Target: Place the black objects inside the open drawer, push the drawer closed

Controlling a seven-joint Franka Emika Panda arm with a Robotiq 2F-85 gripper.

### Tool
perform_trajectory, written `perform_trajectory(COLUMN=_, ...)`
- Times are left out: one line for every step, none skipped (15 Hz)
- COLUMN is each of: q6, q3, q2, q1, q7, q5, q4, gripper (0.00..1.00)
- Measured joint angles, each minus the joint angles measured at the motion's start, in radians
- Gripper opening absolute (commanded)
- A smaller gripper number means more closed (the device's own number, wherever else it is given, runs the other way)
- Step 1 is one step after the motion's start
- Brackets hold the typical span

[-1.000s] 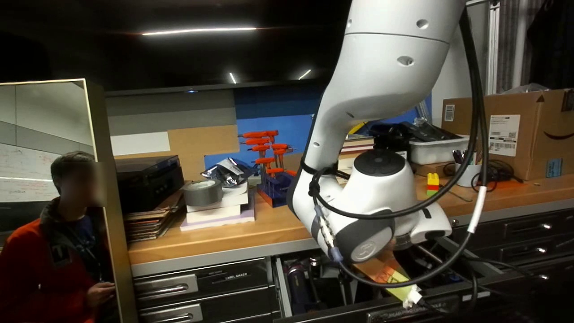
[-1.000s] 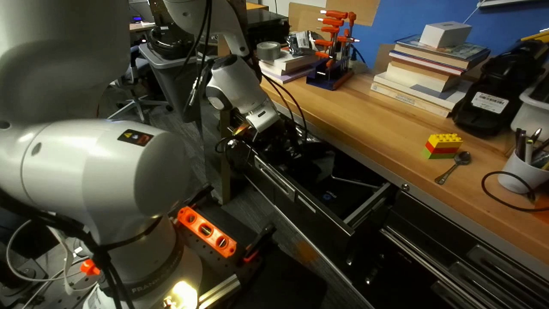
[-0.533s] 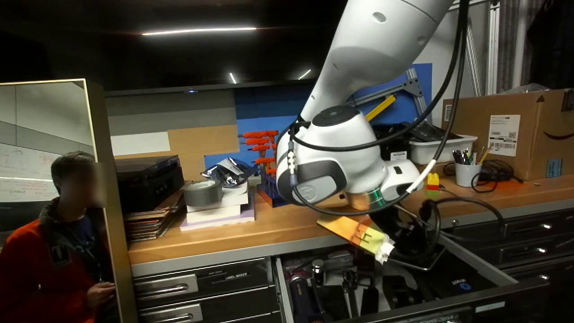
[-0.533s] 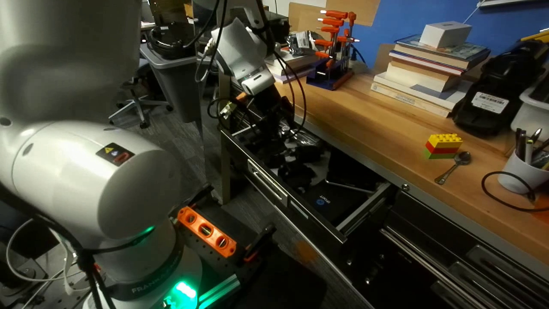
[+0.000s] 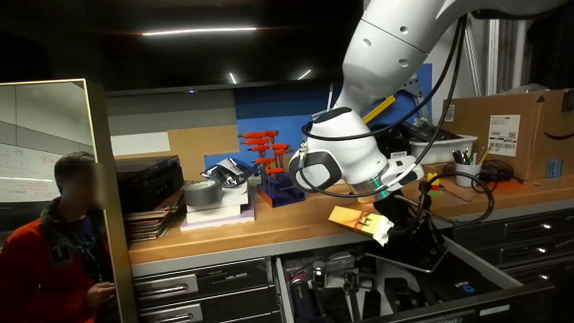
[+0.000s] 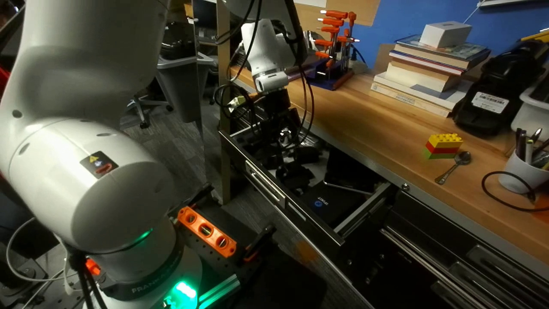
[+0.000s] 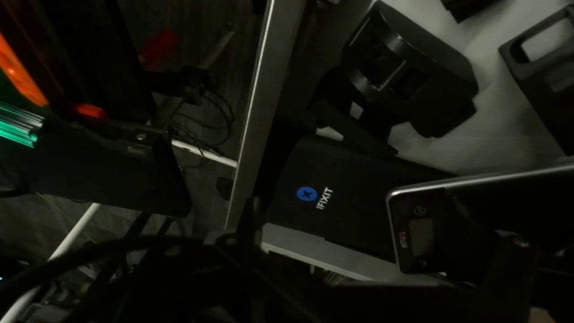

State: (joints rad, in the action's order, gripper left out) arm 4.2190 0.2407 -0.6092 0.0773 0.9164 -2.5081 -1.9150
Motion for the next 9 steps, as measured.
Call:
perform_trajectory(q6=-0.008, q3=0.031, q2=-0.019, q1=-0.041, q7=0.0, q5=0.0, q4=-0.002, gripper=1.0)
perform_trajectory(q6=-0.007, q3=0.06, q2=-0.039, q1=-0.081, q7=0.0, q5=0.001, q4=-0.004, gripper=1.0)
perform_trajectory(q6=-0.002, q3=0.097, q2=-0.058, q1=-0.126, q7=0.0, q5=0.001, q4=-0.002, gripper=1.0)
perform_trajectory(q6=-0.009, q3=0.124, q2=-0.072, q1=-0.164, q7=-0.001, q5=0.001, q4=-0.005, gripper=1.0)
perform_trajectory(q6=-0.01, q3=0.147, q2=-0.087, q1=-0.196, q7=-0.001, q5=0.001, q4=-0.006, gripper=1.0)
perform_trajectory(q6=-0.009, q3=0.175, q2=-0.1, q1=-0.231, q7=-0.002, q5=0.001, q4=-0.006, gripper=1.0)
perform_trajectory(q6=-0.009, q3=0.202, q2=-0.113, q1=-0.263, q7=-0.002, q5=0.001, q4=-0.006, gripper=1.0)
perform_trajectory(q6=-0.009, q3=0.227, q2=-0.123, q1=-0.293, q7=-0.003, q5=0.001, q4=-0.007, gripper=1.0)
perform_trajectory(q6=-0.009, q3=0.249, q2=-0.132, q1=-0.319, q7=-0.005, q5=0.001, q4=-0.009, gripper=1.0)
